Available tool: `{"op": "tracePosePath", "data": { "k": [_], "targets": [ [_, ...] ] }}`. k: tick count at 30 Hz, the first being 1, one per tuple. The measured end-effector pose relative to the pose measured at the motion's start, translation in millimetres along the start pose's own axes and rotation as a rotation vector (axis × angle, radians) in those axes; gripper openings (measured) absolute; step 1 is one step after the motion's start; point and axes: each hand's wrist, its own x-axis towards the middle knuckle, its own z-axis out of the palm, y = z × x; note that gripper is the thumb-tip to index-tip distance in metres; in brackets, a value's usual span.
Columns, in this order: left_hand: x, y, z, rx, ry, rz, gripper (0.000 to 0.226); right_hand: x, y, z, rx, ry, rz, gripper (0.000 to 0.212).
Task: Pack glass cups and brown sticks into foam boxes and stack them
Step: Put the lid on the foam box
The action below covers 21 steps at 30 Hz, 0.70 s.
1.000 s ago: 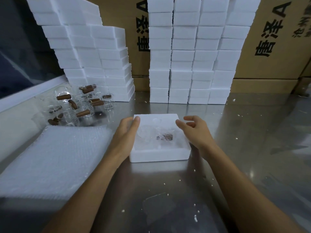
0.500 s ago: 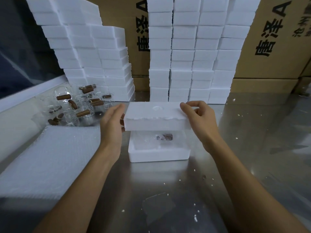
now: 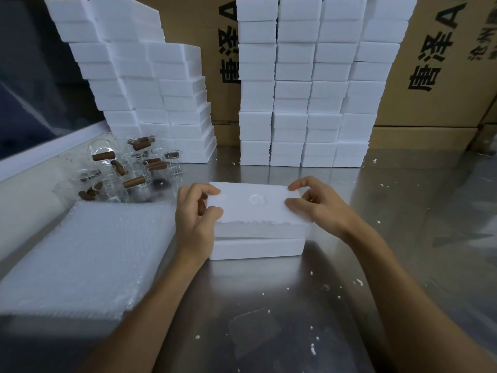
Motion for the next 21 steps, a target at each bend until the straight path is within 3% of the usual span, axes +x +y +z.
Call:
{"op": "tracePosePath", "data": {
  "k": [8, 15, 21],
  "targets": [
    [-7.2, -20.3, 1.4, -0.024, -0.203, -0.111, 0.023, -6.5, -5.0, 5.3, 0.16, -0.105, 0.125, 0.02],
    [-5.1, -27.6, -2.2, 0.041, -0.145, -0.141, 0.021, -10.1, -0.6, 23.0, 0.304, -0.08, 0.111, 0.028],
    [-6.8, -21.7, -6.1, -0.085, -0.15, -0.163, 0.029, -24.4, 0.5, 25.1, 0.259, -0.124, 0.044, 0.06]
  ]
}}
